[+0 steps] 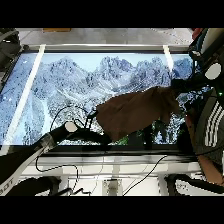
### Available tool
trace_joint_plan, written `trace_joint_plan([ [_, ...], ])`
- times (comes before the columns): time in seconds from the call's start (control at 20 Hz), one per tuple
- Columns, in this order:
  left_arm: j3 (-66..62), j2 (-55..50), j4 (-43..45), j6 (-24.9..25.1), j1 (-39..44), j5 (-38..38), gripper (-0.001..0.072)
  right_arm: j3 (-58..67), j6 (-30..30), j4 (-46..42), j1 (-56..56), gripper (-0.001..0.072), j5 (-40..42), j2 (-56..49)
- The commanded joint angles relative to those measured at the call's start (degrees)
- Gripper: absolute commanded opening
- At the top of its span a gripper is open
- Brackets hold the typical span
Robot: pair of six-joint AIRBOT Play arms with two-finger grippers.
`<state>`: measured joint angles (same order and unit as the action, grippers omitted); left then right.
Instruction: Fold the clothes and pants, and hang the long-sleeved shirts on hangers.
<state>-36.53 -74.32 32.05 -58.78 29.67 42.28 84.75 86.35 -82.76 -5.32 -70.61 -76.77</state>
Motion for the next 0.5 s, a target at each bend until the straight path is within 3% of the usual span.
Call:
trace_joint_plan([
  [0.0,0.0,-1.9,-4.6,0.0,0.2,-9.8,0.0688,-0.1,0.0,0.5,0.0,0.0014,0.1,0.0],
  [0.15,-0.2,-1.9,-6.1,0.0,0.1,-17.0,0.0687,-0.1,0.0,0.5,0.0,0.0015,0.1,0.0],
  [0.45,-0.8,-1.9,-6.0,0.0,0.1,-22.0,0.0686,-0.1,0.0,0.5,0.0,0.0015,0.2,0.0],
])
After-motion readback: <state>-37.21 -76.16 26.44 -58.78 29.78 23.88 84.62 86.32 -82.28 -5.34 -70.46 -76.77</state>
